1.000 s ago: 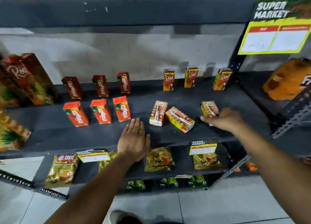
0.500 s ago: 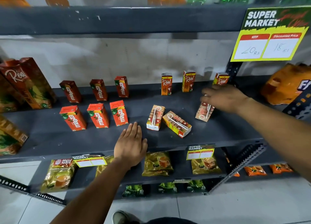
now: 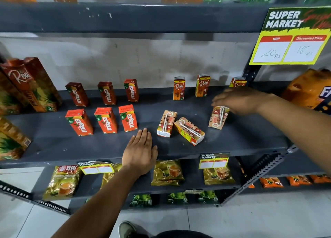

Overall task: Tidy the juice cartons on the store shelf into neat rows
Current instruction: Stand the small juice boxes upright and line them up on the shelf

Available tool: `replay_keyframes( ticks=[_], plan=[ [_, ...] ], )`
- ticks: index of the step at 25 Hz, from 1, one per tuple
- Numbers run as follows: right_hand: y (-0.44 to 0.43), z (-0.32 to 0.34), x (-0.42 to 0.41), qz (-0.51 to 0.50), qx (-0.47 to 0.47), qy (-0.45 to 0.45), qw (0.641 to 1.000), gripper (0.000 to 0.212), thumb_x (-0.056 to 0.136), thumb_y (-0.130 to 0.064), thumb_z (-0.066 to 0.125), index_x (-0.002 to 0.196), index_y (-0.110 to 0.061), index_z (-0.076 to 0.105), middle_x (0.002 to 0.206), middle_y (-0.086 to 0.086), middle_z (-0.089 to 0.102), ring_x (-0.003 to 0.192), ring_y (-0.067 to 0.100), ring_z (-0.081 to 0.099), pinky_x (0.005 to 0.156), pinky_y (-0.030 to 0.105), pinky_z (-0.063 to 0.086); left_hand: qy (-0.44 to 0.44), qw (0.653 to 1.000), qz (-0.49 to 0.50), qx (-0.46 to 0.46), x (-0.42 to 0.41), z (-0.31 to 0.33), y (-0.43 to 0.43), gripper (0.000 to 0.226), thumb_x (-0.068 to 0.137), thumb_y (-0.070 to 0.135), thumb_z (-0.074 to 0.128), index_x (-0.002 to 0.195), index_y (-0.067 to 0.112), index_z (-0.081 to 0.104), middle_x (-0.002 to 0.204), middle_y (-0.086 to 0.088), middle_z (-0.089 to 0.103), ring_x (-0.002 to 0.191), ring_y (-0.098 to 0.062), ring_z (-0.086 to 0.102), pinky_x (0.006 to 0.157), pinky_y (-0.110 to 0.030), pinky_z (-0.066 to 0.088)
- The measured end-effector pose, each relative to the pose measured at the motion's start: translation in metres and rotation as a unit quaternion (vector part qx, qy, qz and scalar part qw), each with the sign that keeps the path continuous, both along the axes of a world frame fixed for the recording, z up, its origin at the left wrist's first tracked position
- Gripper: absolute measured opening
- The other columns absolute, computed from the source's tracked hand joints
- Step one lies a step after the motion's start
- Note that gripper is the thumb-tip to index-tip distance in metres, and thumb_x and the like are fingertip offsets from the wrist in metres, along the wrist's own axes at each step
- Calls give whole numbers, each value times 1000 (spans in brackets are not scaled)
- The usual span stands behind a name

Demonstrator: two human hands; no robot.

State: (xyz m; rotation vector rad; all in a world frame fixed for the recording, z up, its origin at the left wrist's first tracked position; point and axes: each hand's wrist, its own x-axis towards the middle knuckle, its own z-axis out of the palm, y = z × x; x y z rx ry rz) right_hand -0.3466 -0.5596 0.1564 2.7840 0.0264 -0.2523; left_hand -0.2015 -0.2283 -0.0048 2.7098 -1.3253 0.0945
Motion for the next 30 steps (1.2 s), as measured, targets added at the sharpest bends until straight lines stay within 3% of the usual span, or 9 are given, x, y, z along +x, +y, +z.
replay_keyframes(
  ticks=[4, 8, 11, 15, 18, 20, 22, 25, 30],
  plan=[
    [3, 6, 7, -124, 29, 26, 992, 59, 79, -41, 68, 130, -18, 51, 125, 8, 58, 110, 28, 55, 90, 38, 48, 0, 1000, 1, 3, 0, 1, 0, 68, 94, 45, 14, 148, 4, 22, 159, -13, 19, 147, -25, 13, 118, -37, 8],
    [12, 1, 12, -270, 60, 18, 961, 68, 79, -67, 54, 116, -10, 55, 107, 11, 63, 92, 27, 60, 79, 36, 50, 0, 1000, 4, 10, -1, 0, 0, 69, 94, 46, 13, 148, 5, 20, 160, -12, 17, 147, -24, 11, 118, -36, 7],
    [23, -2, 15, -320, 75, 6, 944, 69, 80, -75, 41, 95, -10, 59, 79, 4, 57, 73, 21, 56, 64, 34, 44, -1, 1000, 5, 12, 0, 0, -1, 71, 92, 47, 9, 148, 5, 19, 160, -11, 17, 147, -23, 11, 118, -36, 6],
    [33, 4, 14, -360, 65, -17, 931, 76, 77, -80, 36, 97, -11, 59, 81, 4, 57, 80, 23, 58, 70, 35, 47, -1, 1000, 4, 10, 0, 0, 0, 71, 92, 47, 10, 148, 5, 20, 159, -11, 18, 147, -24, 11, 118, -36, 7],
    [47, 8, 8, -236, 102, -218, 942, 70, 77, -76, 40, 114, -19, 55, 98, 4, 62, 89, 26, 61, 65, 32, 47, -2, 1000, 3, 12, -1, 1, 0, 69, 94, 46, 13, 148, 5, 19, 160, -11, 17, 147, -24, 11, 118, -36, 6],
    [69, -2, 2, -177, 213, -288, 917, 64, 73, -76, 38, 110, -26, 55, 85, -10, 58, 77, 15, 60, 57, 26, 42, -4, 1000, 2, 11, -1, 2, 0, 67, 95, 45, 16, 148, 5, 20, 160, -12, 17, 147, -24, 11, 118, -36, 6],
    [98, -31, -3, -218, 283, -217, 909, 68, 70, -78, 45, 111, -24, 56, 87, -10, 59, 81, 14, 60, 61, 29, 47, -4, 1000, 2, 11, -1, 3, 0, 67, 96, 45, 16, 149, 5, 18, 160, -12, 16, 147, -23, 9, 118, -36, 5],
    [125, -81, -10, -289, 254, -99, 918, 64, 70, -66, 65, 108, -16, 56, 101, 3, 65, 89, 22, 62, 70, 34, 52, 3, 1000, -1, 9, -1, 3, 1, 67, 96, 45, 16, 149, 5, 15, 161, -11, 12, 148, -23, 6, 118, -35, 3],
    [108, -55, 3, -222, 195, -163, 941, 44, 67, -34, 75, 106, -23, 60, 100, 1, 63, 92, 24, 60, 64, 31, 44, 3, 1000, 0, 11, -1, 2, 0, 67, 96, 45, 16, 149, 5, 15, 160, -12, 12, 148, -23, 6, 118, -36, 3]
  ],
)
